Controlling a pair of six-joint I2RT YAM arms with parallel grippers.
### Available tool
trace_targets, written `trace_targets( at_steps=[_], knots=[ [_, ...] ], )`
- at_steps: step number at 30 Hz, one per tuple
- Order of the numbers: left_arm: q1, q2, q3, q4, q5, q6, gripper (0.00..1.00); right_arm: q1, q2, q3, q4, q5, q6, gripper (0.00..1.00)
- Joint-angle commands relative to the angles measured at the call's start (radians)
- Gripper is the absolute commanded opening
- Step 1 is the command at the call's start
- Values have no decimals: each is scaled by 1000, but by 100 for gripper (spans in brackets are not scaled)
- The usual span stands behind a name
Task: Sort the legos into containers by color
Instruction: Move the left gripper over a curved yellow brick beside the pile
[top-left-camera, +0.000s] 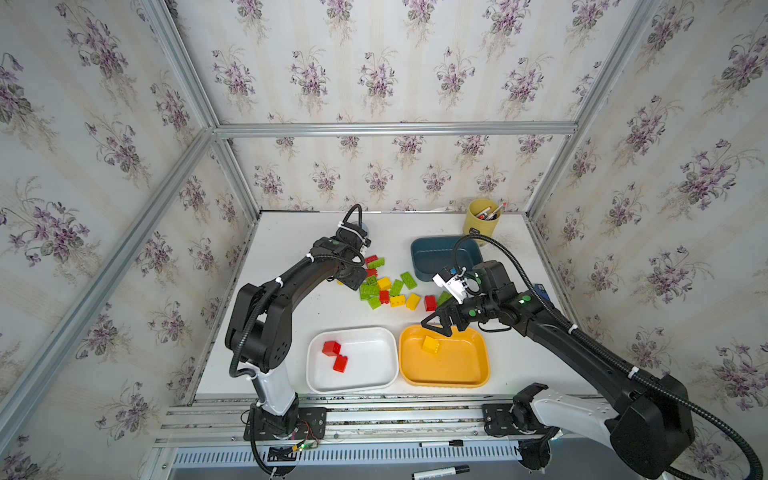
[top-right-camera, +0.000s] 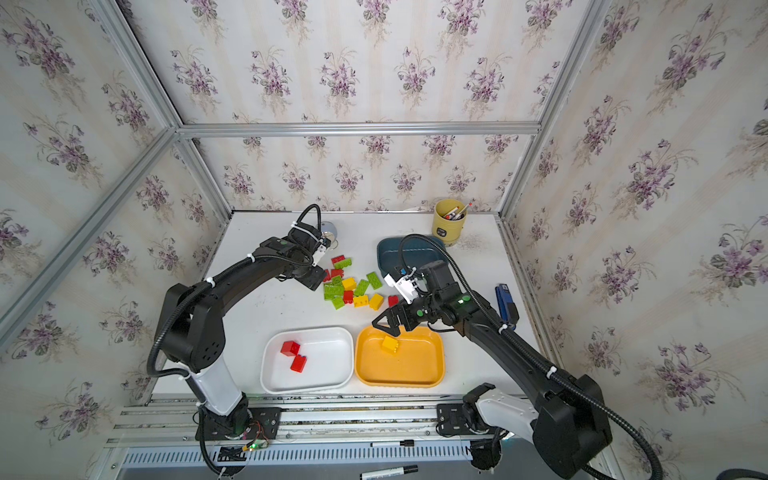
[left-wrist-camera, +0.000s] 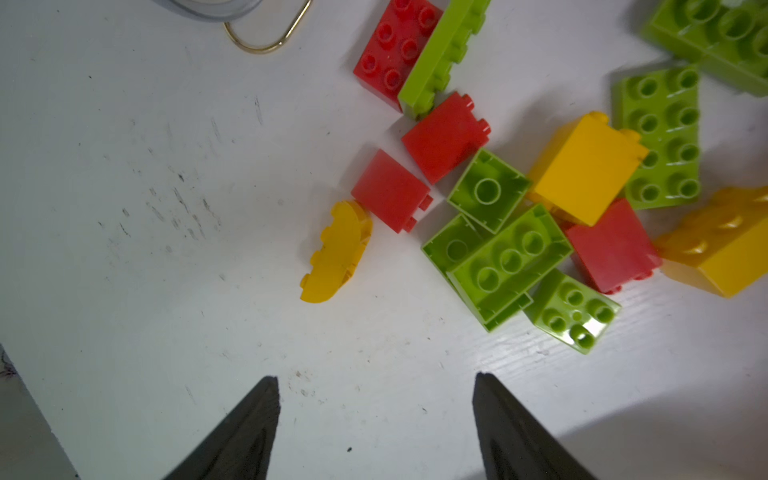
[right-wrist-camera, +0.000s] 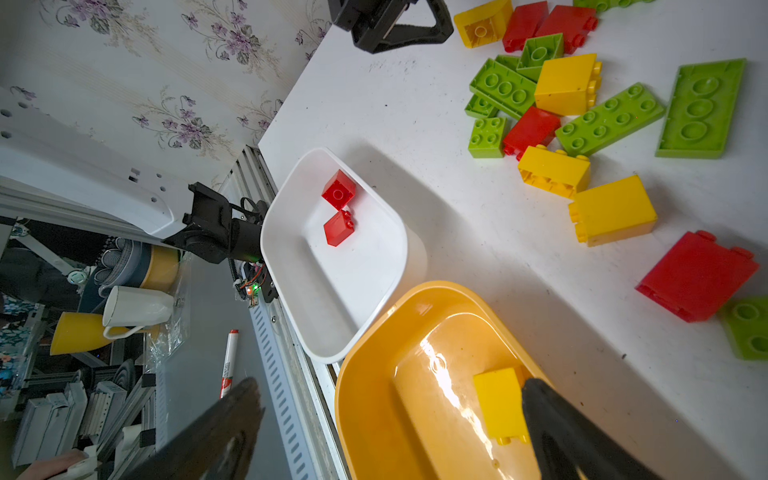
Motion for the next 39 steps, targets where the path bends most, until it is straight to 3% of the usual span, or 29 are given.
trace_targets(
  at_steps=[1, 14, 22, 31, 39],
  knots=[
    [22, 52, 30, 34, 35, 107, 75, -1, -8, 12, -9, 15, -11, 100],
    [94, 243, 139, 39, 50, 146, 64, -41, -35, 49, 14, 126, 10, 100],
    [108, 258, 154, 28, 153, 154, 44, -46, -30, 57, 48, 186, 17, 100],
    [124, 279, 185, -68, 214, 157, 45, -49, -18, 86, 30, 177, 11, 100],
    [143, 327, 266, -124, 189, 138, 45, -50, -18, 112, -6, 185, 2, 100]
  ],
)
